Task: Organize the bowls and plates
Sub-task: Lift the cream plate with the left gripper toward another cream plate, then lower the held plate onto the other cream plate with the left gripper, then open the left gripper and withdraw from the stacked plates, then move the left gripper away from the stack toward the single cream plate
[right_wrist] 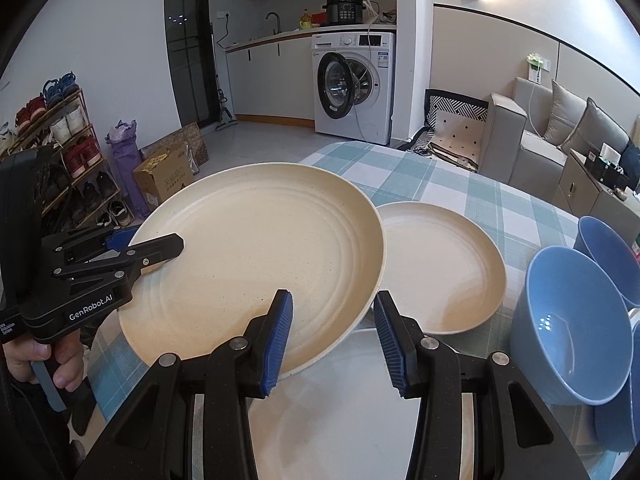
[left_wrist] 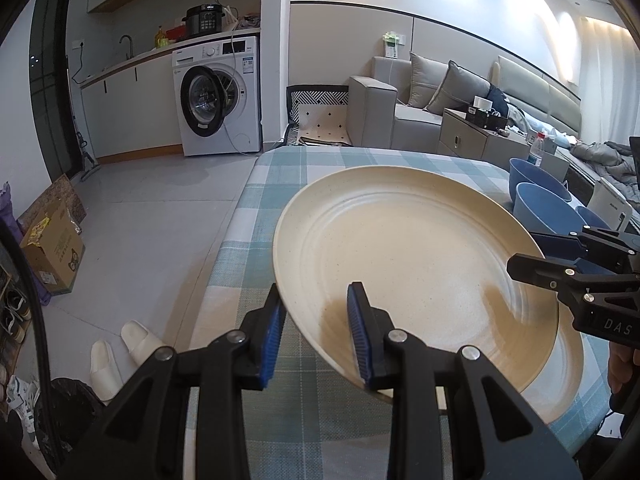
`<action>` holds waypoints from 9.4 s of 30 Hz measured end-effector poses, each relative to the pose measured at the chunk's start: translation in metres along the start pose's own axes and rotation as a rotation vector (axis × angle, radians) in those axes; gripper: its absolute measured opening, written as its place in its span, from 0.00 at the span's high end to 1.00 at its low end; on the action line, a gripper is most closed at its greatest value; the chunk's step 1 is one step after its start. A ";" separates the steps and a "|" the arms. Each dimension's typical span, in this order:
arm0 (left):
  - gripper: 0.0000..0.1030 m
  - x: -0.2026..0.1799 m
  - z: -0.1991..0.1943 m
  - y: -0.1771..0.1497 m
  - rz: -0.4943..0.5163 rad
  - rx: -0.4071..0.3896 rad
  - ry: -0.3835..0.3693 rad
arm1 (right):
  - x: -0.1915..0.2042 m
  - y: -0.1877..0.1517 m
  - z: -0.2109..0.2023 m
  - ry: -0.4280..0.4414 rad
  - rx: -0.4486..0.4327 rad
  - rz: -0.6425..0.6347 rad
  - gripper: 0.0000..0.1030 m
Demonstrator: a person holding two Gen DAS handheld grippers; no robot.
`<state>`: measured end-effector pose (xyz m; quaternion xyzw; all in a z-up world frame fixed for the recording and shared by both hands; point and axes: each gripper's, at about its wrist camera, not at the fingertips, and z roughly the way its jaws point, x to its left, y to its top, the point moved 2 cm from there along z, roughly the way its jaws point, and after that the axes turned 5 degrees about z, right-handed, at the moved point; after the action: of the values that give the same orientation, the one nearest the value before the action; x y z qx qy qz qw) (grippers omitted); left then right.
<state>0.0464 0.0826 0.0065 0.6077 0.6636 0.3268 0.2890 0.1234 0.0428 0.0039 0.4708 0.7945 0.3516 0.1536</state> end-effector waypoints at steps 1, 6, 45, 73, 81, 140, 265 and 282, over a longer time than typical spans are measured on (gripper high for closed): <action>0.71 -0.002 -0.001 0.000 0.004 -0.002 -0.002 | -0.001 -0.001 -0.002 -0.001 -0.002 0.005 0.57; 0.71 -0.010 -0.002 0.002 0.018 -0.006 -0.010 | -0.006 -0.007 -0.013 -0.009 -0.010 0.017 0.57; 0.71 -0.069 -0.003 0.000 0.106 -0.007 -0.102 | -0.048 -0.050 -0.059 -0.069 -0.040 0.127 0.57; 0.71 -0.101 0.008 -0.010 0.153 0.021 -0.142 | -0.066 -0.076 -0.064 -0.123 -0.027 0.164 0.57; 0.71 -0.107 0.010 -0.012 0.166 0.029 -0.152 | -0.070 -0.083 -0.066 -0.132 -0.022 0.173 0.57; 0.71 -0.137 0.035 -0.037 0.259 0.125 -0.158 | -0.080 -0.125 -0.058 -0.194 0.073 0.195 0.56; 0.00 -0.084 0.058 0.047 0.064 0.057 -0.077 | -0.108 -0.027 -0.081 -0.115 -0.136 0.142 0.01; 0.00 -0.086 0.092 0.057 0.060 0.087 -0.034 | -0.132 -0.017 -0.073 -0.122 -0.138 0.167 0.01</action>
<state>0.1614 0.0070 -0.0068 0.6449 0.6536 0.2957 0.2637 0.1376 -0.1063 0.0319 0.5442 0.7156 0.3876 0.2038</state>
